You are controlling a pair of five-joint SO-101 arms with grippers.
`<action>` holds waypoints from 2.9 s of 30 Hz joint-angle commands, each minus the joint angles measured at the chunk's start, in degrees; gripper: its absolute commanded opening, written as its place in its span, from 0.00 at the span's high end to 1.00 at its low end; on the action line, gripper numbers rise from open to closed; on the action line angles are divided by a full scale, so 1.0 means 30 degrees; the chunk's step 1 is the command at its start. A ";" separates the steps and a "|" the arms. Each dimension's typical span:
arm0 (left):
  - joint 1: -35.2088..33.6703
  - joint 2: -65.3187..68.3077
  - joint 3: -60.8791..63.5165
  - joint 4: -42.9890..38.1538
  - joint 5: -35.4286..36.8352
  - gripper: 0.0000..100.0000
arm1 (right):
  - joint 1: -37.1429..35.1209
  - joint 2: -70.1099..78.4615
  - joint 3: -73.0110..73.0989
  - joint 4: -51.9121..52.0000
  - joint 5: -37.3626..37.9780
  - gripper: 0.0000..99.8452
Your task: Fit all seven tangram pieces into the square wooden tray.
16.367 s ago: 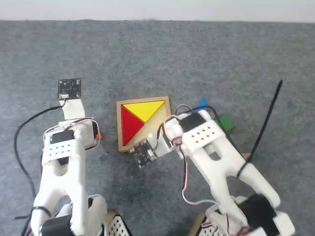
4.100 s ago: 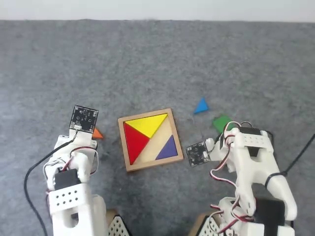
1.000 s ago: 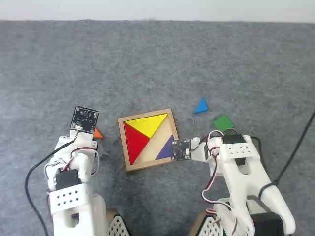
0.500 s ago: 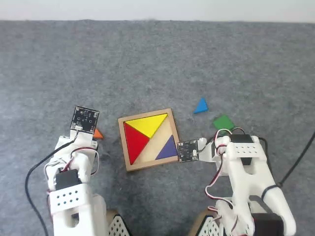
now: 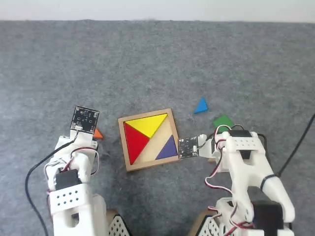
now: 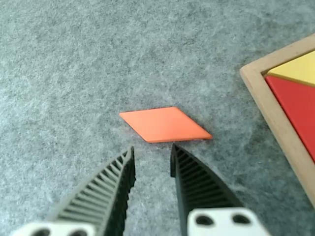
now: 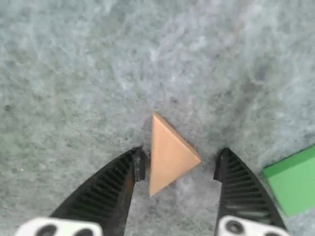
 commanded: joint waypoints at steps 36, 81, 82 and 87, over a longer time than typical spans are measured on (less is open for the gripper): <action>0.0059 -0.0410 -0.0220 0.0205 0.0059 0.88 | -0.1861 0.0396 -0.1084 0.0747 -0.4220 0.77; 0.0088 -0.0410 -0.0249 0.0440 0.0029 0.88 | -0.0689 0.0396 -0.1026 0.0864 -0.6154 0.82; 0.0088 -0.0410 -0.0249 0.0440 0.0029 0.88 | -0.0689 0.0396 -0.1026 0.0864 -0.6154 0.82; 0.0088 -0.0410 -0.0249 0.0440 0.0029 0.88 | -0.0718 0.0190 -0.1143 0.0894 -0.6681 0.82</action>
